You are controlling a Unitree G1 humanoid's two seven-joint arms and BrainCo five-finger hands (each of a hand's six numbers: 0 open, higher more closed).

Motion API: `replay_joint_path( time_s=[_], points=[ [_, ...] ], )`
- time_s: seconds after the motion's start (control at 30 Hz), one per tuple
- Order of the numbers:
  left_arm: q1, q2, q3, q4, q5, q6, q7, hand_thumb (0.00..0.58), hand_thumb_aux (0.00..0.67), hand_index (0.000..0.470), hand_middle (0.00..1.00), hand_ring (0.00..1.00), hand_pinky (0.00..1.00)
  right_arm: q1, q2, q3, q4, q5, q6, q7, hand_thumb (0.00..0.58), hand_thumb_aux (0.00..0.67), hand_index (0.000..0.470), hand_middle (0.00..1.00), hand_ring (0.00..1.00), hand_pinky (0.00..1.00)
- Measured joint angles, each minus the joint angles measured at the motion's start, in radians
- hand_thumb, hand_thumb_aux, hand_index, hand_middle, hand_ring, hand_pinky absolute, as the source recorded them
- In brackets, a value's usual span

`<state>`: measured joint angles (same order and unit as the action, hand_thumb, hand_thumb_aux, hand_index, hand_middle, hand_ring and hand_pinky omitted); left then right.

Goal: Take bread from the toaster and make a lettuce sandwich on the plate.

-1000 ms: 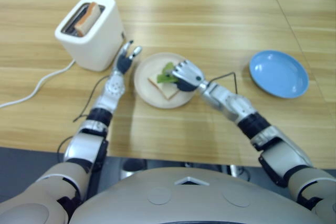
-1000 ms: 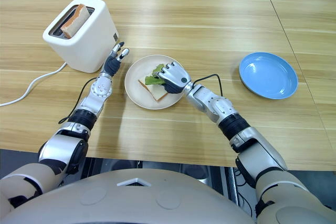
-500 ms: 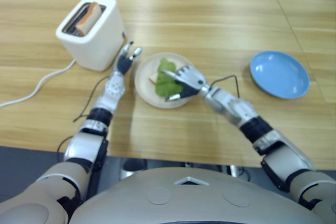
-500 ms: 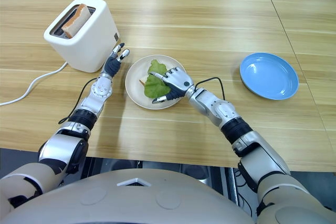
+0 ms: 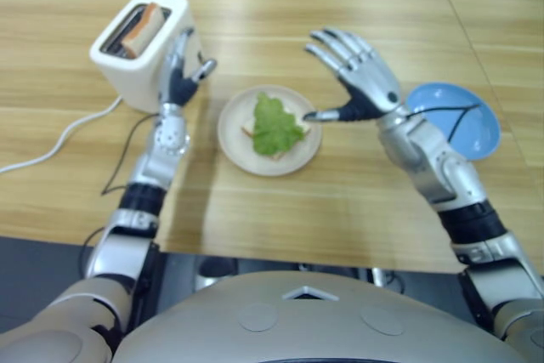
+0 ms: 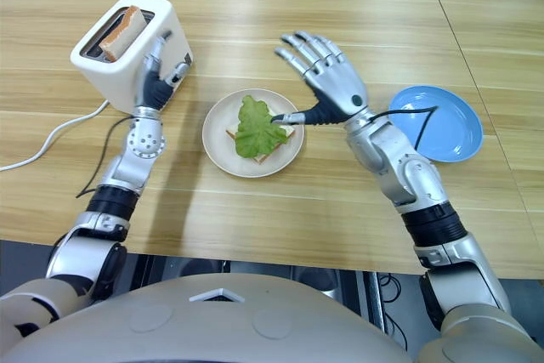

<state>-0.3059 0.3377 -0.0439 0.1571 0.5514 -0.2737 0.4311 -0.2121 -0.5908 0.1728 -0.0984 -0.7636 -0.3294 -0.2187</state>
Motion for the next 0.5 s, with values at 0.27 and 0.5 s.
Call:
replay_joint_path(
  time_s=[0.27,0.5],
  points=[
    [-0.009,0.118,0.079,-0.167,0.227,0.296,-0.043,0.0,0.0,0.0,0.0,0.0,0.0,0.026,0.087,-0.023,0.138,0.103,-0.012,-0.006,0.0,0.0,0.0,0.0,0.0,0.0],
    [-0.092,0.19,0.073,0.097,0.277,0.476,-0.084,0.0,0.0,0.0,0.0,0.0,0.0,0.028,0.102,-0.023,0.187,0.111,-0.031,-0.009,0.0,0.0,0.0,0.0,0.0,0.0]
  ],
)
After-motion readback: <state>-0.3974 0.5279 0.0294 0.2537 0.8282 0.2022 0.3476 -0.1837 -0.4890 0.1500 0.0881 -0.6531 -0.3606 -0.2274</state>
